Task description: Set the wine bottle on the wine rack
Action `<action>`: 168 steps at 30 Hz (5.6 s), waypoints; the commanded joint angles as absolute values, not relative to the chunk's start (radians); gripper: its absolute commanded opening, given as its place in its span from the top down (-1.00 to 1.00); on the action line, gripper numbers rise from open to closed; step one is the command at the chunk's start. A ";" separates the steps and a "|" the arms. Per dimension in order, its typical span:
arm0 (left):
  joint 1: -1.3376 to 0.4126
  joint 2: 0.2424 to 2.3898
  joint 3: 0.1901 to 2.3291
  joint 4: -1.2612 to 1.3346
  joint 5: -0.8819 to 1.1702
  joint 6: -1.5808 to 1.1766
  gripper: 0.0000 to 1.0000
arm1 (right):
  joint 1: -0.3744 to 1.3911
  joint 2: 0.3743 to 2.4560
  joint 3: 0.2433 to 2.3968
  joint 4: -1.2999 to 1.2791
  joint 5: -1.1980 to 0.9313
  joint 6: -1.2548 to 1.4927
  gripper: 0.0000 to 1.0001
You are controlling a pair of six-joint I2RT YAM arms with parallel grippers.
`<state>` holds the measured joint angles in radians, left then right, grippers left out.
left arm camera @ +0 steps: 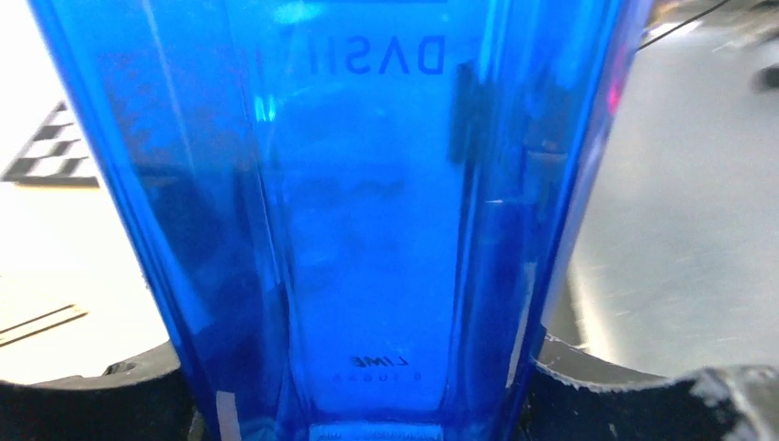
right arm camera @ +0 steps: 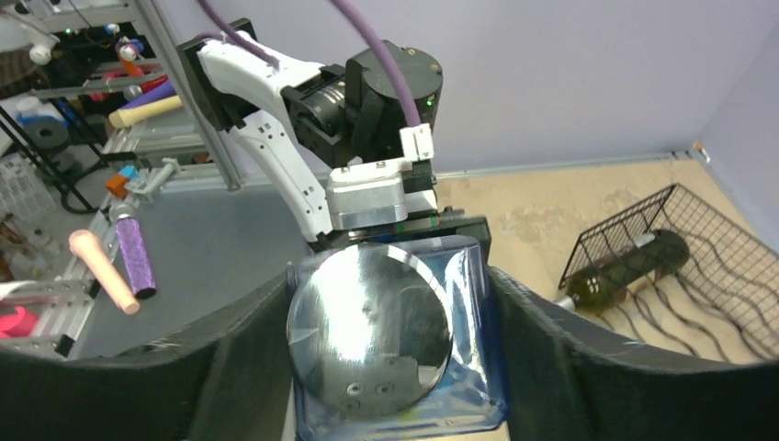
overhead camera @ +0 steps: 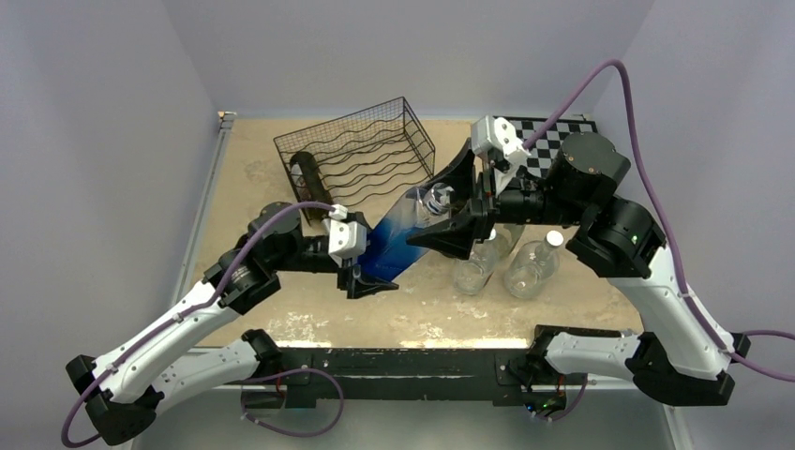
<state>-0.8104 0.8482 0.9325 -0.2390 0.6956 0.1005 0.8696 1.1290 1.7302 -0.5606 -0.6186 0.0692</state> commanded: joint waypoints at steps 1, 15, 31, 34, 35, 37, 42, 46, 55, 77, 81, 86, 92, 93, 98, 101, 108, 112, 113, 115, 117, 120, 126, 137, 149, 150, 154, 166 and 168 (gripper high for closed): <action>-0.792 0.839 1.024 -0.214 0.414 0.411 1.00 | 0.861 1.062 1.726 -0.519 -0.516 0.111 -0.58; -0.792 0.894 1.052 -0.150 0.135 0.837 1.00 | 0.861 1.121 1.989 -0.800 -0.381 0.087 -0.97; -0.792 0.905 1.016 -0.075 0.059 1.126 1.00 | 0.850 1.522 2.334 -1.496 -0.286 0.214 -0.86; -0.792 0.912 1.016 -0.066 0.059 1.146 1.00 | 0.850 1.552 2.300 -1.520 -0.278 0.209 -0.87; -0.792 0.913 1.014 -0.060 0.056 1.150 1.00 | 0.850 1.562 2.290 -1.530 -0.263 0.206 -0.87; -0.792 0.913 1.012 -0.048 0.051 1.160 1.00 | 0.850 1.568 2.261 -1.532 -0.241 0.204 -0.87; -0.793 0.912 1.008 -0.024 0.034 1.183 1.00 | 0.851 1.562 2.173 -1.489 -0.233 0.209 -0.84; -0.792 0.913 1.007 -0.016 0.038 1.187 1.00 | 0.853 1.555 2.116 -1.431 -0.232 0.211 -0.81; -0.792 0.938 1.030 0.049 0.022 1.198 1.00 | 0.856 1.556 2.066 -1.342 -0.238 0.242 -0.30; -0.792 0.917 1.016 0.037 -0.043 1.120 1.00 | 0.863 1.497 2.025 -1.216 -0.176 0.234 1.00; -0.792 0.889 0.995 0.016 -0.045 1.084 0.77 | 0.872 1.477 2.066 -1.192 -0.156 0.224 1.00; -0.792 0.865 0.984 -0.052 -0.039 1.037 0.42 | 0.880 1.474 2.121 -1.190 -0.126 0.219 1.00; -0.792 0.844 0.956 -0.062 -0.052 1.005 -0.49 | 0.891 1.450 2.141 -1.155 -0.094 0.226 1.00; -0.792 0.843 0.952 -0.061 -0.055 1.002 -0.67 | 0.893 1.449 2.144 -1.151 -0.090 0.226 1.00; -0.792 0.830 0.941 -0.092 -0.078 0.989 -0.99 | 0.896 1.445 2.146 -1.126 -0.058 0.228 1.00; -0.793 0.795 0.921 -0.115 -0.083 0.973 -0.99 | 0.896 1.442 2.134 -1.096 -0.029 0.224 1.00; -0.792 0.691 0.912 -0.244 -0.119 0.804 -0.99 | 0.897 1.431 2.061 -0.995 0.029 0.207 1.00; -0.793 0.702 1.048 -0.392 -0.271 0.514 -0.99 | 0.918 1.361 1.855 -0.843 0.030 0.174 1.00; -0.792 0.730 1.105 -0.465 -0.310 0.424 -0.99 | 0.927 1.344 1.797 -0.800 0.033 0.165 1.00; -0.792 0.774 1.183 -0.582 -0.352 0.305 -0.99 | 0.949 1.314 1.693 -0.721 0.054 0.147 1.00; -0.793 0.785 1.209 -0.631 -0.362 0.205 -0.99 | 0.975 1.294 1.605 -0.646 0.086 0.134 1.00; -0.792 0.745 1.189 -0.616 -0.357 0.090 -0.99 | 1.002 1.287 1.499 -0.573 0.122 0.152 1.00; -0.792 0.699 1.171 -0.610 -0.342 -0.050 -0.99 | 1.030 1.311 1.378 -0.516 0.181 0.220 1.00; -0.793 0.693 1.189 -0.658 -0.312 -0.098 -0.99 | 1.034 1.414 1.336 -0.464 0.314 0.300 1.00; -0.792 0.671 1.175 -0.698 -0.270 -0.159 -0.99 | 1.034 1.516 1.380 -0.458 0.337 0.361 1.00; -0.792 0.670 1.176 -0.703 -0.266 -0.164 -0.99 | 1.034 1.526 1.379 -0.445 0.349 0.364 1.00; -0.793 0.655 1.177 -0.719 -0.250 -0.174 -0.99 | 1.034 1.567 1.369 -0.350 0.413 0.372 1.00; -0.792 0.606 1.193 -0.792 -0.243 -0.216 -0.99 | 1.034 1.671 1.286 -0.024 0.531 0.366 1.00; -0.792 0.605 1.200 -0.806 -0.243 -0.223 -0.99 | 1.034 1.698 1.273 0.047 0.545 0.364 1.00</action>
